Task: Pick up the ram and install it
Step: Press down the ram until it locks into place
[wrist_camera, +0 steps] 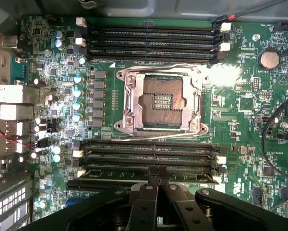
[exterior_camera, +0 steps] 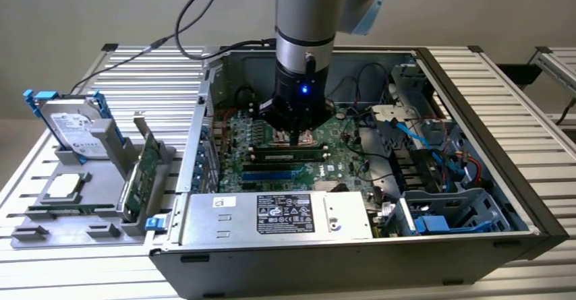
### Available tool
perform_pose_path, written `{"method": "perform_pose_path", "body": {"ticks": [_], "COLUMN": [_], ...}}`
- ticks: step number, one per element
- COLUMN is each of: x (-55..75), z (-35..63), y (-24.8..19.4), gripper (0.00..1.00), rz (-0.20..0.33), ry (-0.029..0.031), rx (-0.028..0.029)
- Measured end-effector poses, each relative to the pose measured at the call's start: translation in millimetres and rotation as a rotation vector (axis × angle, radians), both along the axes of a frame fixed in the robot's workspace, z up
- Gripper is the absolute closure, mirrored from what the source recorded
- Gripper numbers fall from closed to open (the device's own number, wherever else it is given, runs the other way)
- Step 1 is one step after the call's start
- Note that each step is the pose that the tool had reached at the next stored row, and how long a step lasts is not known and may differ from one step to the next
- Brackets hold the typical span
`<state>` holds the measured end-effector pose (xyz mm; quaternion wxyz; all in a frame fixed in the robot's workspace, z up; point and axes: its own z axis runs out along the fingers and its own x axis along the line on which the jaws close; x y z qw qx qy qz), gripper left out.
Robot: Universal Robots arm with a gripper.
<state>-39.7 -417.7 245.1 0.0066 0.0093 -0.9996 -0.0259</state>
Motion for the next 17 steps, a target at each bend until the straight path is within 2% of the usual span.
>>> {"method": "perform_pose_path", "body": {"ticks": [5,8,10,17], "x": [-1.2,-1.7,-1.8,-1.8], "z": [7.6,9.0,9.0,9.0], "y": [-12.0,-16.0,-16.3,-16.4], "gripper": [0.89,0.89,0.89,0.89], "rz": [-0.001,-0.002,-0.002,-0.002], "ry": [0.0001,-0.0001,-0.0001,0.0], "rx": [0.0015,0.0063,0.008,0.0082]}}
